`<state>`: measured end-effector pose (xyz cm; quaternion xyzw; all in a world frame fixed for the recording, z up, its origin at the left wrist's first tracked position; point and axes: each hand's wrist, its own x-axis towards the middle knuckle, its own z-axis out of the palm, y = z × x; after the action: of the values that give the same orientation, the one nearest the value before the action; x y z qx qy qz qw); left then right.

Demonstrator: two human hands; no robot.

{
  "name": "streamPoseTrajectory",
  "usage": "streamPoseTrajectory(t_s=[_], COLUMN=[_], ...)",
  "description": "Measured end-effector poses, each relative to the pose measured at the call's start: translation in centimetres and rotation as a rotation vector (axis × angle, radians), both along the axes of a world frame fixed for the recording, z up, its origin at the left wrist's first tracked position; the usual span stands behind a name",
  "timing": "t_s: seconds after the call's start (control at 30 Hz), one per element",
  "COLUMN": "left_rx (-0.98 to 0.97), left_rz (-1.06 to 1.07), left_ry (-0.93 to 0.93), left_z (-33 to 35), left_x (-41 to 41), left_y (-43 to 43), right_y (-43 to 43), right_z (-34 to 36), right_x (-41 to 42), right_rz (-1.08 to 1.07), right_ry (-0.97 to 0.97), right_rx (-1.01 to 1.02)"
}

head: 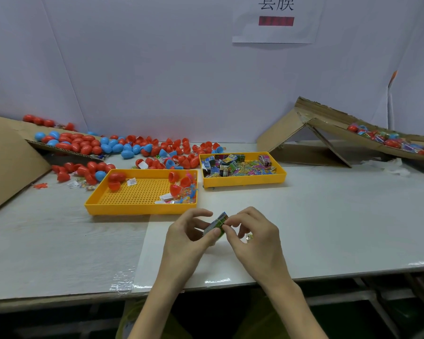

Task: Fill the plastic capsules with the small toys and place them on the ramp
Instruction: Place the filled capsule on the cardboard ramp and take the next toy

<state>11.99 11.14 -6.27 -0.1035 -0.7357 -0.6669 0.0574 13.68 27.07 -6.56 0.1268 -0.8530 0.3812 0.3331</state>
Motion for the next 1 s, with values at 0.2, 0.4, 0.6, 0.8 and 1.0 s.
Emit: streamPoseTrajectory(t_s=[0.2, 0.4, 0.6, 0.8, 1.0], left_rx=[-0.037, -0.05, -0.055, 0.022, 0.132], left_rz=[0.05, 0.06, 0.083, 0.122, 0.085], left_ry=[0.035, 0.057, 0.071, 0.069, 0.02], left_z=[-0.1, -0.1, -0.1, 0.0, 0.2], left_x=[0.1, 0.2, 0.4, 0.6, 0.4], left_y=[0.1, 0.2, 0.3, 0.2, -0.1], right_y=[-0.8, -1.1, -1.4, -1.4, -1.4], right_z=[0.2, 0.4, 0.7, 0.8, 0.6], right_x=[0.1, 0.1, 0.5, 0.8, 0.6], right_rz=[-0.15, -0.088, -0.025, 0.007, -0.042], right_ry=[0.007, -0.037, -0.018, -0.001, -0.007], right_rx=[0.239, 0.326, 0.375, 0.407, 0.412])
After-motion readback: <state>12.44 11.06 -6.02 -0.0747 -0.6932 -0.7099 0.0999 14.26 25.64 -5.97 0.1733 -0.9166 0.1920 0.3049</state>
